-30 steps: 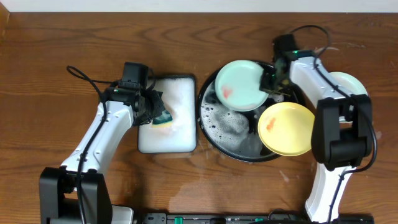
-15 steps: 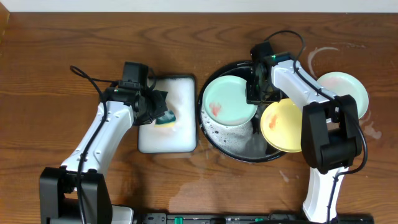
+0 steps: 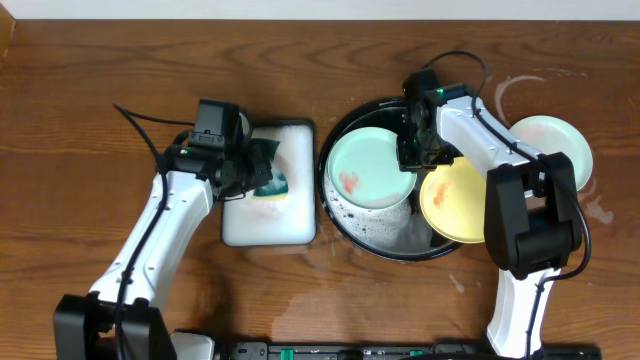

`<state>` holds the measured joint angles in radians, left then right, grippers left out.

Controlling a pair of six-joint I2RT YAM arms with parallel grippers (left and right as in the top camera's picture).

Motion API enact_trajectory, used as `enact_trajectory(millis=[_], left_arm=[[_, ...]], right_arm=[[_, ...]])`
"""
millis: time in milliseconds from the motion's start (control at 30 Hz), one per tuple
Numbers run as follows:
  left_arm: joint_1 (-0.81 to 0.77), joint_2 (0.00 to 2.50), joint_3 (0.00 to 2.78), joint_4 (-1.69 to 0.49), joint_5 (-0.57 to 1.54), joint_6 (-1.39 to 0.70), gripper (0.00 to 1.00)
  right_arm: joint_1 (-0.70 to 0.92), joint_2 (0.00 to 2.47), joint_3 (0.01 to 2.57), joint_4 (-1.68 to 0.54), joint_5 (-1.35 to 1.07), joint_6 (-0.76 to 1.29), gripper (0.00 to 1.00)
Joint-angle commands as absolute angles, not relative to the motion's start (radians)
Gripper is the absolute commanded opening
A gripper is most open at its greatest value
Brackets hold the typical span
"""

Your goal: Clean dirty plates on tray and stack at the side

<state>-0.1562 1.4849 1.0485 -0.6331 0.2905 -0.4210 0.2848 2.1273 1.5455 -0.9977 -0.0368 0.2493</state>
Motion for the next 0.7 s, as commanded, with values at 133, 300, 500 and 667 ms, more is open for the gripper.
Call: enact_trajectory(millis=[133,300,500,667], left_arm=[[-0.162,1.569,1.036,-0.623,0.323,-0.412,0.08],[-0.161,1.531,1.08,-0.618,0.43,-0.412,0.08],[-0.162,1.515,1.076,-0.625,0.347,-0.385,0.13],[-0.163,1.543,1.015,-0.627,0.236,-0.37,0.13]], right_arm=[[0.289,2.141,1.533,-1.002,0.022,0.216,0.01],[0.289,2.141,1.533,-1.003,0.022,0.216,0.01],[0.29,2.141,1.533,-1.003,0.022,0.215,0.01],[0.29,2.141,1.533,-1.003,0.022,0.215,0.01]])
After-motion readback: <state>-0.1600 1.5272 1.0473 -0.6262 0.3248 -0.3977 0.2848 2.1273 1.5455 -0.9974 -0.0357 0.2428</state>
